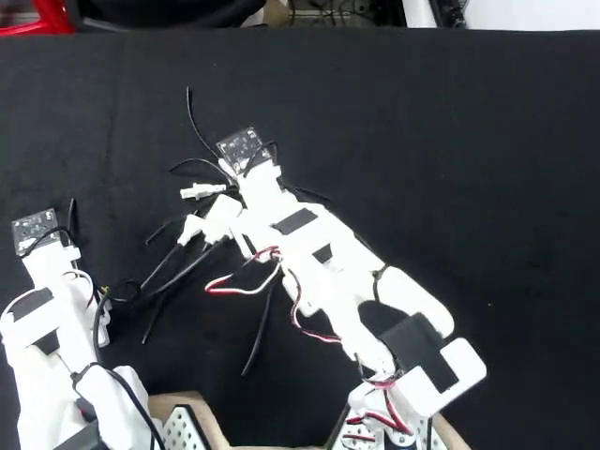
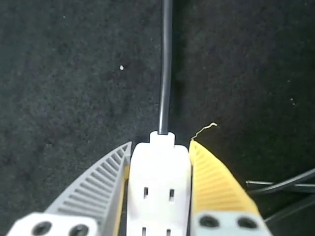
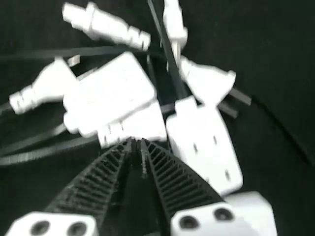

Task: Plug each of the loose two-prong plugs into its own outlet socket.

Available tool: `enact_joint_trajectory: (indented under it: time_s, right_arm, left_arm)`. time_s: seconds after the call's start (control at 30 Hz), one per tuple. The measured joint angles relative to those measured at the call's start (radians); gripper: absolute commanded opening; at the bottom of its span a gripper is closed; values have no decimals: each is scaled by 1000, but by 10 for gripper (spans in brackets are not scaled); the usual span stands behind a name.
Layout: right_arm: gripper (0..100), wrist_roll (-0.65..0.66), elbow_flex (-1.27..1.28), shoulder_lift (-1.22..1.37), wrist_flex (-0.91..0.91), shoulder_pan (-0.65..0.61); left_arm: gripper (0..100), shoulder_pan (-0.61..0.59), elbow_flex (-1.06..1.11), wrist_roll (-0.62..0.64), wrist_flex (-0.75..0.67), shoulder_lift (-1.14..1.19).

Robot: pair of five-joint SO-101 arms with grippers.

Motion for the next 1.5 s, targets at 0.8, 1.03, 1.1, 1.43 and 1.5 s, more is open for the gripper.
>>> enact_joint_trajectory:
  time_s: [0.8,1.03,1.1,1.43,1.5]
  right_arm:
    - [15,66,41,-502,582,104]
    - [15,118,66,-512,609,209]
    - [15,115,89,-512,586,224]
    - [15,115,127,-512,499,222]
    - [15,115,127,-512,499,222]
  left_arm:
    - [55,365,-692,500,646,368]
    - [55,549,-931,664,816,523]
    - [55,605,-931,675,807,575]
    - [56,833,-766,747,568,721]
    - [90,855,-749,750,540,724]
